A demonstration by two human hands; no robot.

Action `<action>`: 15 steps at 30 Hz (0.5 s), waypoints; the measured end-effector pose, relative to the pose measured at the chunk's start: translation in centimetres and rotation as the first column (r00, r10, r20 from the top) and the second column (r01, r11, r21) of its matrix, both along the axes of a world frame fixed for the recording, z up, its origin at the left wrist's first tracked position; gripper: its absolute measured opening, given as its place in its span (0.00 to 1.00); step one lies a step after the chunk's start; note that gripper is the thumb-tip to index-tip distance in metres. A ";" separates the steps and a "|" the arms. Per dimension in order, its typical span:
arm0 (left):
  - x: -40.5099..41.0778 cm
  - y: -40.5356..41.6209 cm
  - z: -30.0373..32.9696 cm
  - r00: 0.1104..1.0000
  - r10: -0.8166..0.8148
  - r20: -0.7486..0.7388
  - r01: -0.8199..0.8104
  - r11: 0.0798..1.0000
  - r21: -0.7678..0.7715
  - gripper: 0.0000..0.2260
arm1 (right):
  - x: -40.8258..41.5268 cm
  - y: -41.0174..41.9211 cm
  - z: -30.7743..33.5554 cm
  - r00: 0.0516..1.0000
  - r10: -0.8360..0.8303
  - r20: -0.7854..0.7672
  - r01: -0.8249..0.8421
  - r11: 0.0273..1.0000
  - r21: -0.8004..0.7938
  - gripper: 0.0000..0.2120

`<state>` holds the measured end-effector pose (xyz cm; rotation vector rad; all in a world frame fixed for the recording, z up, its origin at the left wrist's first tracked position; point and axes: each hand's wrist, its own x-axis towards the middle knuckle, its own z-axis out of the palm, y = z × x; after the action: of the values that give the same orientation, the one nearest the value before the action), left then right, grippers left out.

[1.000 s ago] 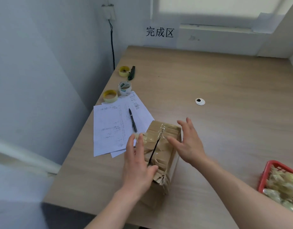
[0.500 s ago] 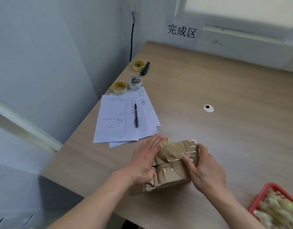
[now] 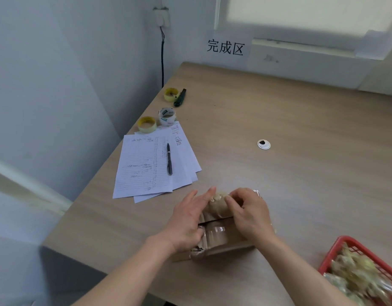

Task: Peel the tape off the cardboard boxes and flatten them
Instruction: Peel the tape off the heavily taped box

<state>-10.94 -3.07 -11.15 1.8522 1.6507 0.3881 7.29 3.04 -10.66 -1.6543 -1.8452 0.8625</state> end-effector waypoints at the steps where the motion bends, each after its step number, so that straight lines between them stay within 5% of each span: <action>1: 0.1 -0.1 -0.1 0.999 0.034 0.026 -0.034 0.999 0.004 0.51 | 0.3 0.2 0.0 0.998 -0.038 -0.058 0.036 0.999 -0.035 0.09; 5: 0.1 0.0 -0.3 0.991 0.108 0.079 -0.105 0.994 -0.031 0.51 | 1.1 1.0 0.6 0.897 -0.195 -0.398 0.119 0.971 -0.207 0.10; 10: 0.4 0.5 -0.4 0.996 0.060 -0.059 -0.060 0.998 -0.001 0.37 | 0.8 1.0 1.4 0.758 -0.231 -0.610 0.022 0.944 -0.331 0.02; 15: 0.8 0.4 -0.5 0.992 0.075 -0.105 -0.077 0.997 -0.020 0.35 | 1.3 0.4 1.4 0.732 -0.092 -0.676 -0.143 0.948 -0.283 0.23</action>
<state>-10.13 -2.63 -11.67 1.8231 1.7917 0.3067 8.58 3.48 -9.29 -1.2093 -1.2425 1.5994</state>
